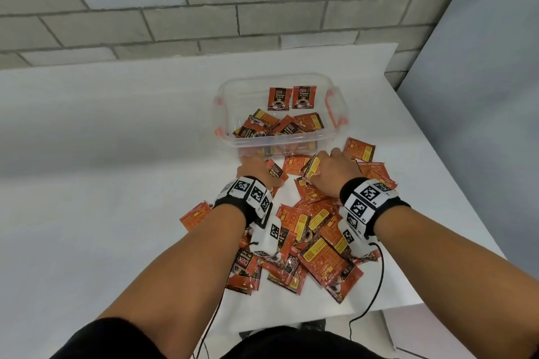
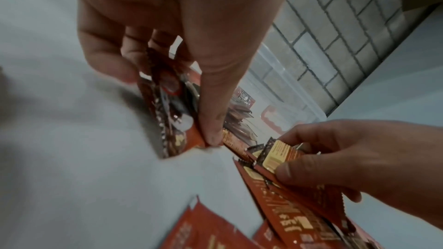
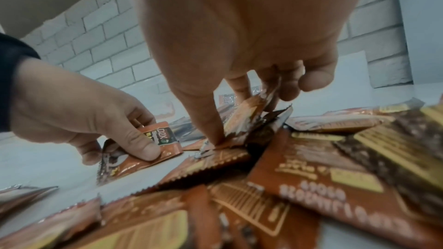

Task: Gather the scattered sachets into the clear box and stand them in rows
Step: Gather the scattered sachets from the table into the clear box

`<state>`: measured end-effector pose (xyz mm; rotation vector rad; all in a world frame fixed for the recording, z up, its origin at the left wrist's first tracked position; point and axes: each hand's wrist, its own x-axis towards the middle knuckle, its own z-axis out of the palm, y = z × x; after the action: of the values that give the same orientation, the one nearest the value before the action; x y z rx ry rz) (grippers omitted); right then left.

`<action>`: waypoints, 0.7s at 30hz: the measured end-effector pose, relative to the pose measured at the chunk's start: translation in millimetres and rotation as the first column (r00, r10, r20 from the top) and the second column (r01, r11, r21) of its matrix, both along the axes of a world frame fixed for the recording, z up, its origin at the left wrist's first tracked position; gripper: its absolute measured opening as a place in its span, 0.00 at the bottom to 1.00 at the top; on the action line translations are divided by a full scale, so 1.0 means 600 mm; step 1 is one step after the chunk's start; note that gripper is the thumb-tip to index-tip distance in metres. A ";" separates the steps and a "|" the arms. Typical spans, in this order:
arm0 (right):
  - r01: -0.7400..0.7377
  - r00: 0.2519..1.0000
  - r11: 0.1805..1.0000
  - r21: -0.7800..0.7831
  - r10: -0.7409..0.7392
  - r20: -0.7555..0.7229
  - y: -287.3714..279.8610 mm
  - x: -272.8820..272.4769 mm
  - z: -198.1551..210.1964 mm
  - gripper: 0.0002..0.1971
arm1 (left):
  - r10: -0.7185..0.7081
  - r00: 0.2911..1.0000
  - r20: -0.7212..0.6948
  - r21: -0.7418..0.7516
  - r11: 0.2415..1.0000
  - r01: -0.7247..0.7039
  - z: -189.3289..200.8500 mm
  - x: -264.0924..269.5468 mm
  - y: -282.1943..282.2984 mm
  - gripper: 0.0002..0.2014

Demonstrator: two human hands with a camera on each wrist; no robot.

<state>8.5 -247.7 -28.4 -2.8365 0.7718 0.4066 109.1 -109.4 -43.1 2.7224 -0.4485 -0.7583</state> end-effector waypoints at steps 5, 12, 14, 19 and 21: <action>-0.010 0.999 1.000 0.029 0.009 0.034 -0.001 0.002 0.001 0.32 | 0.027 0.999 0.037 -0.010 1.000 -0.027 -0.005 0.003 0.003 0.44; -0.063 0.991 0.991 0.115 0.049 0.123 0.007 -0.005 0.014 0.32 | 0.037 0.998 -0.051 -0.139 0.989 -0.044 0.002 0.005 0.028 0.28; -0.064 0.988 0.970 0.235 0.029 0.149 0.003 -0.016 0.028 0.26 | -0.005 0.998 -0.061 -0.190 0.982 -0.007 0.008 0.005 0.036 0.21; 0.059 0.929 0.763 0.644 -0.279 0.245 -0.057 -0.059 0.069 0.13 | -0.166 0.981 -0.099 -0.495 0.864 0.097 0.040 -0.021 0.035 0.05; 0.083 0.917 0.799 0.595 -0.296 0.269 -0.084 -0.068 0.077 0.10 | -0.239 0.961 -0.141 -0.509 0.850 0.137 0.042 -0.040 0.013 0.10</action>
<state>-32.5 -298.0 18.0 -2.1470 0.7040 0.0683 85.2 -101.4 -18.0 2.1196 -0.7573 -0.8212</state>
